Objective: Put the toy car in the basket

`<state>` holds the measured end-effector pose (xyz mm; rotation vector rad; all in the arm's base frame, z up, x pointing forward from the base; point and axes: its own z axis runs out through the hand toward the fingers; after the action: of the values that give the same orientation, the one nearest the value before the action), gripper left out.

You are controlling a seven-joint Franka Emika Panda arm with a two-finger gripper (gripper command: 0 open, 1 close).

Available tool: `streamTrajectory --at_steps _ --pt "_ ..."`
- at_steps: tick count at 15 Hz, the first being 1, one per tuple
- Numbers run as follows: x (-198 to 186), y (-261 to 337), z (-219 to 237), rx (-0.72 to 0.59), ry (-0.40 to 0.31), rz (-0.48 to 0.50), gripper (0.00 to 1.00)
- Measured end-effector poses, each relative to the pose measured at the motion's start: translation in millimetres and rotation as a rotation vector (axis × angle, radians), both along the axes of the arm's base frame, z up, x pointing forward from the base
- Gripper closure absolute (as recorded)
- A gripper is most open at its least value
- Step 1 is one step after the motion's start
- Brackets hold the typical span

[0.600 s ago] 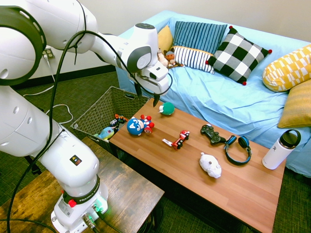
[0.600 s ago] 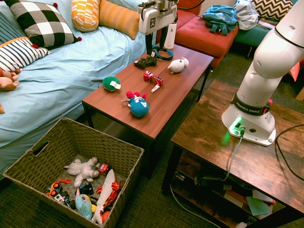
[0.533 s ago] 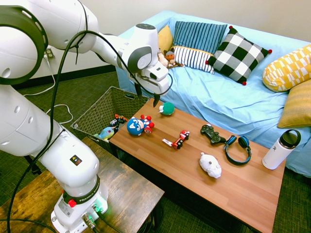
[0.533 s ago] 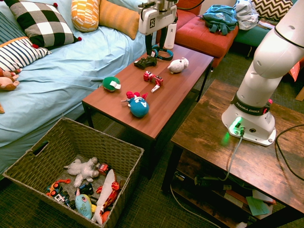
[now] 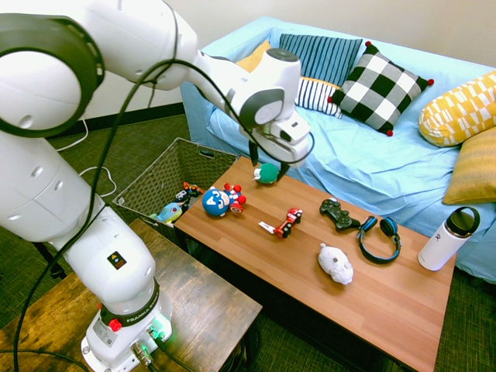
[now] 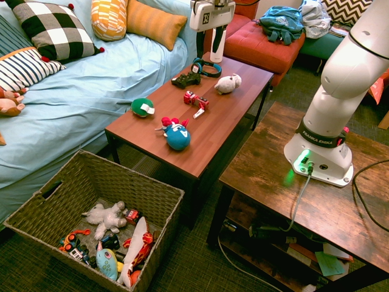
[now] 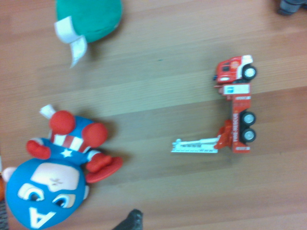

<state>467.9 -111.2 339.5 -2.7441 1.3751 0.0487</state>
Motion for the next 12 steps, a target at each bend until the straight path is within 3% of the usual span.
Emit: streamTrajectory --at_steps 7,12 --pt "82.5 -49.3 -162.5 -0.013 0.190 -0.039 0.00" --pt "100.0 -48.0 -212.6 0.023 0.298 -0.009 0.00"
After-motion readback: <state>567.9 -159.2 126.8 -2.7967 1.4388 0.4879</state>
